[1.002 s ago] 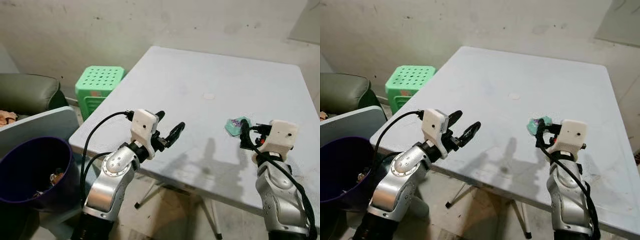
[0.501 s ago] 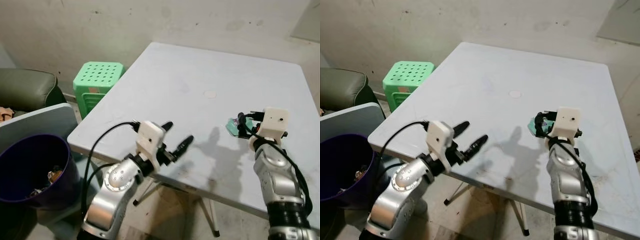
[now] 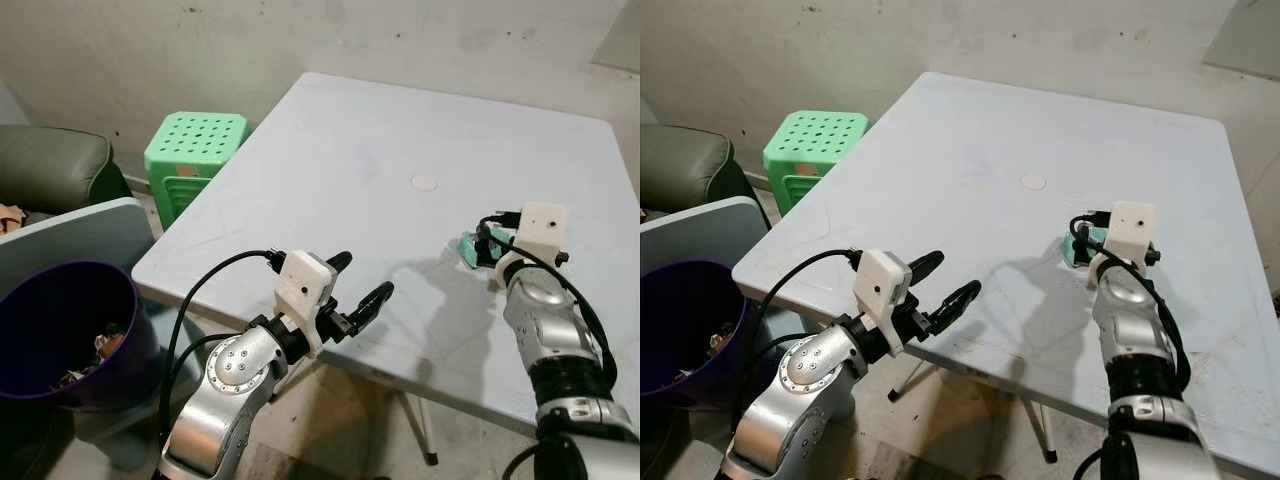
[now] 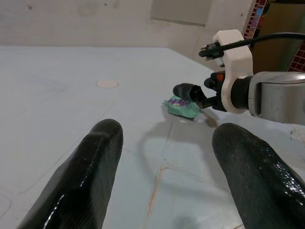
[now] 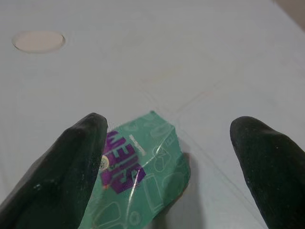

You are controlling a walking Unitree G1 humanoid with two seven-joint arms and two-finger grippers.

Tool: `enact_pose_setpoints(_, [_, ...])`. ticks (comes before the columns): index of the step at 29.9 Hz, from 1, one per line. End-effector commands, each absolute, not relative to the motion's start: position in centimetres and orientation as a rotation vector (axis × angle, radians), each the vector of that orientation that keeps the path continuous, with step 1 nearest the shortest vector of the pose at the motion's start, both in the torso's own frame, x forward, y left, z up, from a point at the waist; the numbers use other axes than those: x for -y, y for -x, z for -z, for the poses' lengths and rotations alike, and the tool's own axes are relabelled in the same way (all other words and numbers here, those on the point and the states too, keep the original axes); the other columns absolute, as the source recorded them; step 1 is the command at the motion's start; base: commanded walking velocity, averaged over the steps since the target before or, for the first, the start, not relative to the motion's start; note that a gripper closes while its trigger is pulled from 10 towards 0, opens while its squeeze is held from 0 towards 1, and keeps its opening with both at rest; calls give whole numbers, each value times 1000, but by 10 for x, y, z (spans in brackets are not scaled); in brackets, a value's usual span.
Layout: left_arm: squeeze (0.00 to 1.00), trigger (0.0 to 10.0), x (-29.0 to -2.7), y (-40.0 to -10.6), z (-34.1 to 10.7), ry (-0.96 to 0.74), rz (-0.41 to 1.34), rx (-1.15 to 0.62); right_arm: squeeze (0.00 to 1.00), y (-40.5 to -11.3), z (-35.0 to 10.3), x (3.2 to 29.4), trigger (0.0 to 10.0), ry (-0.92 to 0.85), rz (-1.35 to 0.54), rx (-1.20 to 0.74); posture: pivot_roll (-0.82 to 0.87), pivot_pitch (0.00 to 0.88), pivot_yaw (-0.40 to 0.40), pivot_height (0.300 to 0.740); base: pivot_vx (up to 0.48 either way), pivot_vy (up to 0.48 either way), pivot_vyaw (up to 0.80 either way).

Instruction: Picking trash to rubbish bin

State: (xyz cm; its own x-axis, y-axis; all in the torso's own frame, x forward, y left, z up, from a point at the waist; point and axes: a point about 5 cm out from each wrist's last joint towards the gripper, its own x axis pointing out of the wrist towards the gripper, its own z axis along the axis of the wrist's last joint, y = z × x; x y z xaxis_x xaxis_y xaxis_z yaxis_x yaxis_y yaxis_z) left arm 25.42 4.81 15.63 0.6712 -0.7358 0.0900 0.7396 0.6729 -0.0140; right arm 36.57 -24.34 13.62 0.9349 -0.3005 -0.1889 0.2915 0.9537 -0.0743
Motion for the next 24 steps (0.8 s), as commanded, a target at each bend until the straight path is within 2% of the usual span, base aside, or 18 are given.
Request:
enact_pose_setpoints(1, [0, 10000, -48, -252, -158, 39, 835, 79, 0, -366, -133, 246, 10000, 10, 311, -231, -29, 182, -25, 740, 0, 0, 0])
enact_pose_setpoints(4, [0, 10000, -49, -252, -158, 41, 827, 76, 0, -369, -131, 245, 10000, -83, 288, -260, -27, 181, -28, 740, 0, 0, 0])
enact_pose_setpoints(15, [0, 10000, -50, -255, -159, 40, 812, 83, 0, -369, -124, 246, 10000, -106, 280, -290, -29, 172, -34, 740, 0, 0, 0])
enact_pose_setpoints(16, [0, 10000, -50, -255, -159, 40, 810, 84, 0, -369, -123, 246, 549, -113, 280, -297, -30, 171, -34, 740, 0, 0, 0])
enact_pose_setpoints(17, [0, 10000, -50, -257, -160, 38, 808, 86, 0, -368, -122, 246, 0, -107, 289, -308, -34, 171, -34, 740, 0, 0, 0])
enact_pose_setpoints(24, [0, 10000, -50, -260, -161, 38, 798, 98, 0, -366, -122, 251, 0, -111, 305, -305, -40, 167, -35, 740, 0, 0, 0])
